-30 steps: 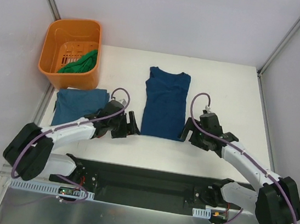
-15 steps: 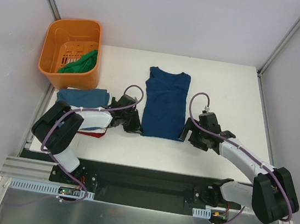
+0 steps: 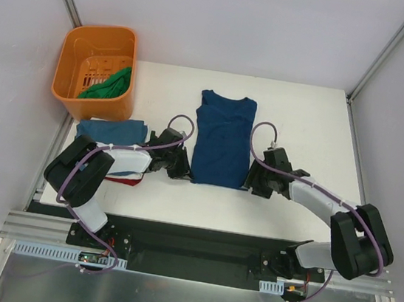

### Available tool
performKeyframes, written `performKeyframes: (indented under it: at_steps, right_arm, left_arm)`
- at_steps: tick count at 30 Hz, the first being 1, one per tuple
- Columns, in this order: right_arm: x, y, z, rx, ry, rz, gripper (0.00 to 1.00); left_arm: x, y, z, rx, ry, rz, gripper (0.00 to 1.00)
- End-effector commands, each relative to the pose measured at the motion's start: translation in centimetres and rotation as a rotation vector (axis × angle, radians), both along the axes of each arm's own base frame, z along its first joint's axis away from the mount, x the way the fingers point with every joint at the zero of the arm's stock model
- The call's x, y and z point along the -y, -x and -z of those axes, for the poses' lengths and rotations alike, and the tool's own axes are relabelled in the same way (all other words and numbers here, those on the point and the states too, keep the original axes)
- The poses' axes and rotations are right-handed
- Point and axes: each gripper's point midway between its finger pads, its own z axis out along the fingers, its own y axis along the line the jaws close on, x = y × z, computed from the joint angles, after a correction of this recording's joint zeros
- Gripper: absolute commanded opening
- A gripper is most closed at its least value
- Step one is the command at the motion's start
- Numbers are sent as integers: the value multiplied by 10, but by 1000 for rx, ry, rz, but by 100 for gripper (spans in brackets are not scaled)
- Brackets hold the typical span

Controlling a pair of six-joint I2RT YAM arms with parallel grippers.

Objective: Fold and stack the t-shirts
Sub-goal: Grab one side of the 2/3 rectangular tshirt with both arms, then fold the long partially folded tshirt into a neat square

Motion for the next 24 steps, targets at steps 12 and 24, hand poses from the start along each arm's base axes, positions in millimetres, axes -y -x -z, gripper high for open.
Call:
performKeyframes:
  at_steps: [12,24]
  right_arm:
    - [-26,10,-14,20,-132,-88,1]
    - [-26,153,-119,-26,-261,-396,6]
  left_arm:
    - [2,23,-22,51,39,36,0]
    - [-14,133,-130,275,230,199,0]
